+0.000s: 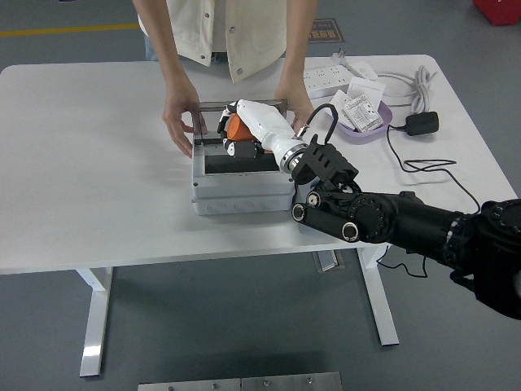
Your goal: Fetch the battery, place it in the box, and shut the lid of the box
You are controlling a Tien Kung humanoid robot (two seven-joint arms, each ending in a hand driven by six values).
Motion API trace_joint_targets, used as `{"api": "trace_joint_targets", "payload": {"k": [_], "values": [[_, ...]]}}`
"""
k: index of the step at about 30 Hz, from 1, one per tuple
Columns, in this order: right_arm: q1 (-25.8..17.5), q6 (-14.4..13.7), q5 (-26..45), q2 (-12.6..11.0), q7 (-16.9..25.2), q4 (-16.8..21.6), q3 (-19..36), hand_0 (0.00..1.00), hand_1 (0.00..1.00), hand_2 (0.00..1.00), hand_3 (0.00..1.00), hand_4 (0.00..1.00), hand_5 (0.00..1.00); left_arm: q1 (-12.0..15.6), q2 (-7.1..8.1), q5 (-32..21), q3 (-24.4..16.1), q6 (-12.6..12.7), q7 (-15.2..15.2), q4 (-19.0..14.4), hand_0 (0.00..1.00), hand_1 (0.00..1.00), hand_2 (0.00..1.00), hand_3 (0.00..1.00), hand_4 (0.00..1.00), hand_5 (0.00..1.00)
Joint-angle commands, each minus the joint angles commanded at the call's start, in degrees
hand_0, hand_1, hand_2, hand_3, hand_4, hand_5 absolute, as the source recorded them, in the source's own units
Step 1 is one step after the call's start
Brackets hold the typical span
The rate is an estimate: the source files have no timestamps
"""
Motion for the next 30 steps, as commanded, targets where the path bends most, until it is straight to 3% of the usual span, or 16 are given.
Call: {"api": "trace_joint_targets", "payload": {"k": [1, 2, 7, 8, 12, 13, 19, 20, 25, 26, 30], "values": [[-0.05, 0.19, 0.09, 0.0, 0.05, -0.08, -0.1, 0.253, 0.23, 0.265, 0.247, 0.003, 0.002, -0.08, -0.01, -0.07, 0.08, 0.01, -0.05, 0.0, 0.619, 0.767, 0.681, 0.731, 0.685, 0.223], [-0.08, 0.33, 0.17, 0.0, 0.09, -0.13, -0.16, 0.405, 0.337, 0.378, 0.408, 0.23, 0.046, -0.15, -0.02, -0.08, 0.11, 0.02, -0.07, 0.0, 0.619, 0.767, 0.68, 0.73, 0.685, 0.223], [-0.1, 1.57, 0.05, 0.0, -0.11, -0.37, -0.18, 0.405, 0.337, 0.378, 0.408, 0.23, 0.046, -0.48, -0.07, -0.42, 0.53, 0.03, -0.22, 0.0, 0.619, 0.767, 0.68, 0.73, 0.685, 0.223], [-0.08, 1.88, 0.01, 0.0, -0.19, -0.43, -0.16, 0.549, 0.447, 0.478, 0.559, 0.346, 0.07, -0.53, -0.08, -0.54, 0.65, 0.04, -0.27, 0.0, 0.619, 0.767, 0.681, 0.731, 0.685, 0.222], [-0.04, 3.07, -0.22, 0.0, -0.55, -0.58, -0.07, 0.549, 0.447, 0.478, 0.559, 0.346, 0.07, -0.58, -0.09, -0.38, 0.52, 0.06, -0.25, 0.0, 0.619, 0.767, 0.681, 0.731, 0.685, 0.222], [-0.04, 3.44, -0.33, 0.0, -0.68, -0.61, -0.05, 0.656, 0.596, 0.594, 0.659, 0.497, 0.253, -0.58, -0.09, -0.27, 0.42, 0.07, -0.23, 0.0, 0.619, 0.767, 0.68, 0.73, 0.685, 0.224], [-0.04, 4.49, -0.92, 0.0, -1.16, -0.37, 0.16, 0.656, 0.596, 0.594, 0.659, 0.497, 0.253, -0.56, -0.07, -0.05, 0.23, 0.1, -0.23, 0.0, 0.619, 0.767, 0.68, 0.73, 0.685, 0.224], [-0.05, 4.53, -1.0, 0.0, -1.21, -0.27, 0.22, 0.771, 0.676, 0.68, 0.721, 0.707, 0.31, -0.52, -0.07, 0.02, 0.17, 0.1, -0.22, 0.0, 0.619, 0.767, 0.68, 0.73, 0.685, 0.223], [-0.1, 4.54, -1.46, 0.0, -1.58, 0.56, 0.79, 0.771, 0.676, 0.68, 0.721, 0.707, 0.31, -0.2, -0.09, 0.97, -0.79, 0.12, 0.07, 0.0, 0.619, 0.767, 0.68, 0.73, 0.685, 0.223], [-0.13, 4.52, -1.6, 0.0, -1.67, 0.77, 0.96, 0.806, 0.709, 0.72, 0.8, 0.872, 0.437, -0.13, -0.1, 1.12, -0.93, 0.12, 0.11, 0.0, 0.618, 0.766, 0.678, 0.729, 0.684, 0.224], [-0.32, 4.55, -2.33, 0.0, -1.97, 1.72, 1.73, 0.806, 0.709, 0.72, 0.8, 0.872, 0.437, 0.06, -0.07, 1.11, -0.92, 0.14, 0.1, 0.0, 0.618, 0.766, 0.678, 0.729, 0.684, 0.224]]}}
